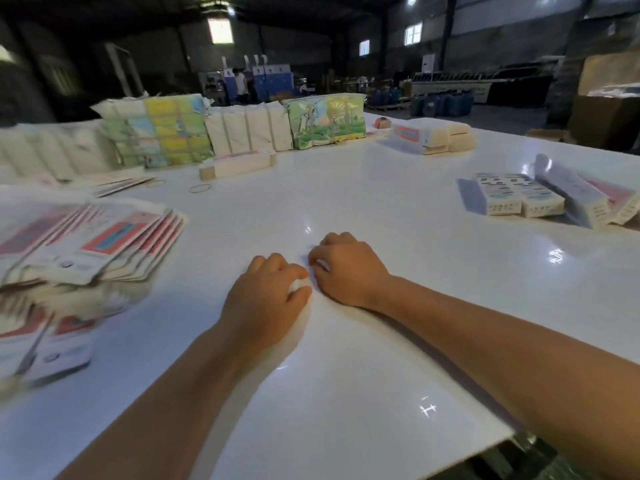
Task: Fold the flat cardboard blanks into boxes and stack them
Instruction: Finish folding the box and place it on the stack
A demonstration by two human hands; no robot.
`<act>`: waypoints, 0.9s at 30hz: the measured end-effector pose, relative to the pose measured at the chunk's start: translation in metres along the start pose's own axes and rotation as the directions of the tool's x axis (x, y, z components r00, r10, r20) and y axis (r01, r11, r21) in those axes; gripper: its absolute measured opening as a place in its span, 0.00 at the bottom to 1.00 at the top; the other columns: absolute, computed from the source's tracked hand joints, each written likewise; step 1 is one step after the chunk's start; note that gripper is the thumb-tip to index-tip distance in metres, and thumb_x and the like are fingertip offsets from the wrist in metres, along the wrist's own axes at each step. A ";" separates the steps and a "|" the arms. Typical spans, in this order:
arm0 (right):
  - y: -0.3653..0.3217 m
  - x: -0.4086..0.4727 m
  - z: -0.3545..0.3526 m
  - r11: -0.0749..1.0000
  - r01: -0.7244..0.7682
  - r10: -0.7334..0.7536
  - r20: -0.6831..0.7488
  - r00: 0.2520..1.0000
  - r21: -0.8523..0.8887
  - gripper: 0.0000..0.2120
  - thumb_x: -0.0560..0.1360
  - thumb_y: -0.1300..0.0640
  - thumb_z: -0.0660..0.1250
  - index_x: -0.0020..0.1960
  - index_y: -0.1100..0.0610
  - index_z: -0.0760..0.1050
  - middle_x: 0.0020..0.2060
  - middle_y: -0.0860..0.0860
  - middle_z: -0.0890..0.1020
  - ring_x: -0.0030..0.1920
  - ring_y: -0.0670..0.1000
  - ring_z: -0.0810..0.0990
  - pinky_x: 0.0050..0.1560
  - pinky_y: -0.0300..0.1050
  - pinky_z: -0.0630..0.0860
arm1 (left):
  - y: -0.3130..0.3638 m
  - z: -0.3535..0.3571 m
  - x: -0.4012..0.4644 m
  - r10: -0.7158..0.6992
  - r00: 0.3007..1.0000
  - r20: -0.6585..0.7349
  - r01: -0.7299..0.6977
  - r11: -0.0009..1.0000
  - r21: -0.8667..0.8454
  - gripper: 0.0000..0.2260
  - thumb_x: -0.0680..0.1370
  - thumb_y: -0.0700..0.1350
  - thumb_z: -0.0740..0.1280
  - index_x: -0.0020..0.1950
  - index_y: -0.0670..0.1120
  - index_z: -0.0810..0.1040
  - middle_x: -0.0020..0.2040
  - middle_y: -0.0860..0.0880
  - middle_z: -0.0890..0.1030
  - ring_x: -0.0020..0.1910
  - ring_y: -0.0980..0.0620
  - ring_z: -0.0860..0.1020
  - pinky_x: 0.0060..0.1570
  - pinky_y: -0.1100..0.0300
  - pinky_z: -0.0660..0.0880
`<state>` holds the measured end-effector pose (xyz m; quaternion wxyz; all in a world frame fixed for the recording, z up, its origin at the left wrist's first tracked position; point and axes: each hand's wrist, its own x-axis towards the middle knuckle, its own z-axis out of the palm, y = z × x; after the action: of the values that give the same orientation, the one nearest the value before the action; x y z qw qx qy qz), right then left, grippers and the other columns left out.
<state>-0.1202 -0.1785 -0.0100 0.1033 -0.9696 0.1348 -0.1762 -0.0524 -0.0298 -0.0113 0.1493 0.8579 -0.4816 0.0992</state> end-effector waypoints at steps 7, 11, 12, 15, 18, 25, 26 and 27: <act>0.005 -0.004 0.002 0.999 0.051 -0.051 -0.026 0.998 -0.020 0.14 0.79 0.55 0.56 0.57 0.55 0.78 0.57 0.55 0.78 0.55 0.56 0.74 0.54 0.50 0.72 | 0.000 0.005 -0.002 0.007 0.999 -0.045 -0.006 1.000 0.017 0.15 0.80 0.50 0.57 0.64 0.49 0.74 0.60 0.49 0.73 0.58 0.49 0.68 0.57 0.55 0.68; 0.004 -0.003 0.000 0.999 0.047 -0.047 -0.016 0.999 -0.008 0.14 0.79 0.54 0.56 0.57 0.54 0.79 0.58 0.53 0.78 0.55 0.55 0.74 0.56 0.50 0.73 | -0.004 0.002 0.000 -0.019 1.000 -0.020 0.017 0.996 -0.092 0.12 0.79 0.49 0.60 0.60 0.49 0.77 0.57 0.48 0.75 0.57 0.48 0.70 0.58 0.54 0.68; 0.005 -0.004 0.000 0.999 0.043 -0.044 -0.013 0.999 -0.009 0.14 0.79 0.54 0.56 0.57 0.54 0.79 0.58 0.52 0.78 0.55 0.55 0.74 0.56 0.49 0.72 | -0.007 -0.005 0.003 -0.051 0.999 0.004 0.050 0.987 -0.154 0.11 0.79 0.49 0.61 0.57 0.49 0.78 0.55 0.47 0.76 0.56 0.47 0.72 0.58 0.54 0.69; 0.005 -0.004 -0.001 0.999 0.041 -0.041 -0.029 0.999 0.008 0.12 0.79 0.54 0.58 0.52 0.54 0.79 0.52 0.51 0.79 0.54 0.56 0.74 0.51 0.47 0.72 | -0.038 -0.036 0.022 -0.183 0.983 0.017 0.183 0.964 -0.194 0.09 0.78 0.50 0.61 0.54 0.50 0.78 0.54 0.49 0.76 0.51 0.49 0.75 0.52 0.56 0.71; 0.004 -0.004 -0.001 0.999 0.038 -0.037 -0.039 0.999 0.034 0.10 0.79 0.56 0.59 0.48 0.55 0.79 0.48 0.51 0.78 0.52 0.57 0.74 0.49 0.48 0.72 | -0.097 -0.071 0.035 -0.332 0.942 -0.053 0.337 0.934 0.119 0.13 0.79 0.49 0.59 0.60 0.49 0.75 0.59 0.47 0.72 0.57 0.47 0.71 0.52 0.54 0.69; 0.004 0.000 0.001 0.998 0.033 -0.031 -0.057 0.998 0.047 0.09 0.78 0.56 0.61 0.45 0.55 0.79 0.53 0.51 0.80 0.54 0.57 0.75 0.51 0.50 0.73 | -0.196 -0.082 0.024 -0.642 0.767 0.001 0.603 0.721 0.341 0.31 0.75 0.66 0.58 0.62 0.42 0.73 0.60 0.41 0.75 0.57 0.42 0.72 0.55 0.51 0.70; 0.004 0.000 0.002 0.998 0.034 -0.031 -0.063 0.998 0.051 0.09 0.78 0.56 0.62 0.45 0.54 0.79 0.53 0.51 0.80 0.54 0.57 0.75 0.51 0.50 0.73 | -0.197 -0.077 0.021 -0.619 0.785 -0.004 0.583 0.737 0.343 0.29 0.75 0.67 0.57 0.58 0.42 0.75 0.53 0.43 0.77 0.50 0.45 0.73 0.49 0.52 0.71; 0.005 0.000 0.002 0.998 0.036 -0.032 -0.070 0.997 0.054 0.08 0.78 0.56 0.62 0.45 0.54 0.79 0.53 0.51 0.80 0.54 0.57 0.76 0.51 0.50 0.73 | -0.196 -0.072 0.019 -0.600 0.800 -0.022 0.571 0.750 0.335 0.26 0.76 0.65 0.57 0.54 0.42 0.76 0.45 0.45 0.76 0.45 0.46 0.72 0.45 0.54 0.70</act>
<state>-0.1203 -0.1826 -0.0133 0.1223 -0.9619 0.1168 -0.2148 0.1230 0.0765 0.0307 0.0084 0.9812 -0.1714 0.0879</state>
